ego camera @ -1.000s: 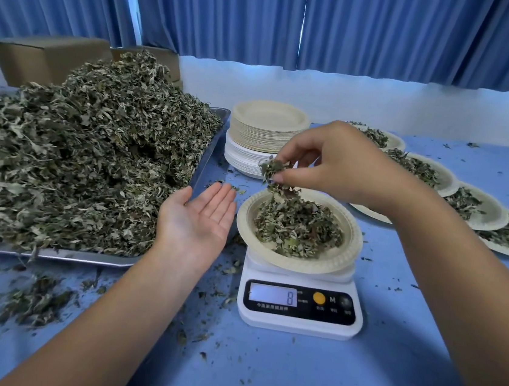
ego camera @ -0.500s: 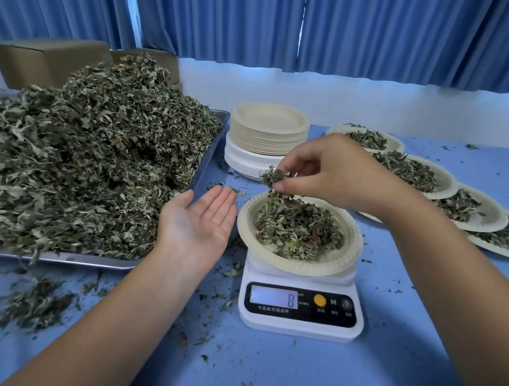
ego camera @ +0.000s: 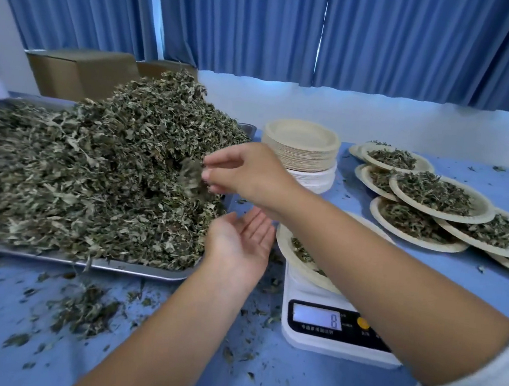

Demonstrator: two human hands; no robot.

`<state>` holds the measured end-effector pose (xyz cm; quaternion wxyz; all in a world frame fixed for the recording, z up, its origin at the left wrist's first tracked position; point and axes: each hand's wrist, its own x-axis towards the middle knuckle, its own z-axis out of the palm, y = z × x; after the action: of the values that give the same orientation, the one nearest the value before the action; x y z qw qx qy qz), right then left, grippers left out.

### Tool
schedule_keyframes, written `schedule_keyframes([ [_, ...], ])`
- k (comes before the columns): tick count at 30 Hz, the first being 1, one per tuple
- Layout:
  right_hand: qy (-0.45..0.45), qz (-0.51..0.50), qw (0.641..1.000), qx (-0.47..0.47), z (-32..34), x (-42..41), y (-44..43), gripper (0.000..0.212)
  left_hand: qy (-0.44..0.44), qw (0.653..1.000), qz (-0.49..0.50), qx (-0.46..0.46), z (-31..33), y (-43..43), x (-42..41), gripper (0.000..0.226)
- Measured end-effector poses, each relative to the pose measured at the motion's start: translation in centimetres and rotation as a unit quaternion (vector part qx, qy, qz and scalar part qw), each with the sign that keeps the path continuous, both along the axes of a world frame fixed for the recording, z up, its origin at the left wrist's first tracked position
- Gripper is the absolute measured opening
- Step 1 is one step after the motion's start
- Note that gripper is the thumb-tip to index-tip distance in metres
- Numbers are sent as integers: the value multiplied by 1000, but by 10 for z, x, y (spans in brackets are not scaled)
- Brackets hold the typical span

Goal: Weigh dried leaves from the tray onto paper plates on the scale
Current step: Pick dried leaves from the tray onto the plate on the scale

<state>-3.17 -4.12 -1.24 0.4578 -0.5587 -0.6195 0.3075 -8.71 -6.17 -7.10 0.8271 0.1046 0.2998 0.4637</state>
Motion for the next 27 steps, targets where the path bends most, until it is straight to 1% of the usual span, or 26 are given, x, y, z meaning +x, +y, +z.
schedule_keyframes([
  [1, -10, 2, 1000, -6, -2, -6, 3, 28, -9, 1000, 4, -3, 0, 0, 0, 37],
  [2, -25, -1, 1000, -5, -3, -9, 4, 34, -16, 1000, 6, -6, 1, 0, 0, 36],
  [3, -40, -5, 999, -1, -3, -9, 4, 35, -19, 1000, 5, -7, 1, 0, 0, 35],
  [7, -75, -22, 997, 4, 0, 11, -6, 22, -9, 1000, -3, 1, 1, -1, -1, 40],
  [11, -122, -27, 992, -11, 4, 47, -30, 19, 0, 1000, -9, 8, 2, -2, -1, 44],
  [16, -231, -53, 971, -28, 11, 99, -65, 16, 4, 1000, -9, 18, 1, -3, 0, 44],
  [21, -283, -52, 955, -66, 22, 129, -89, 3, -2, 999, -15, 32, -4, -3, 0, 43],
  [23, -307, -45, 947, -89, 28, 134, -96, 3, -3, 999, -16, 32, -6, -2, 0, 43],
  [27, -372, -20, 916, -146, 35, 135, -106, 17, -2, 999, -25, 35, -7, 0, -2, 42],
])
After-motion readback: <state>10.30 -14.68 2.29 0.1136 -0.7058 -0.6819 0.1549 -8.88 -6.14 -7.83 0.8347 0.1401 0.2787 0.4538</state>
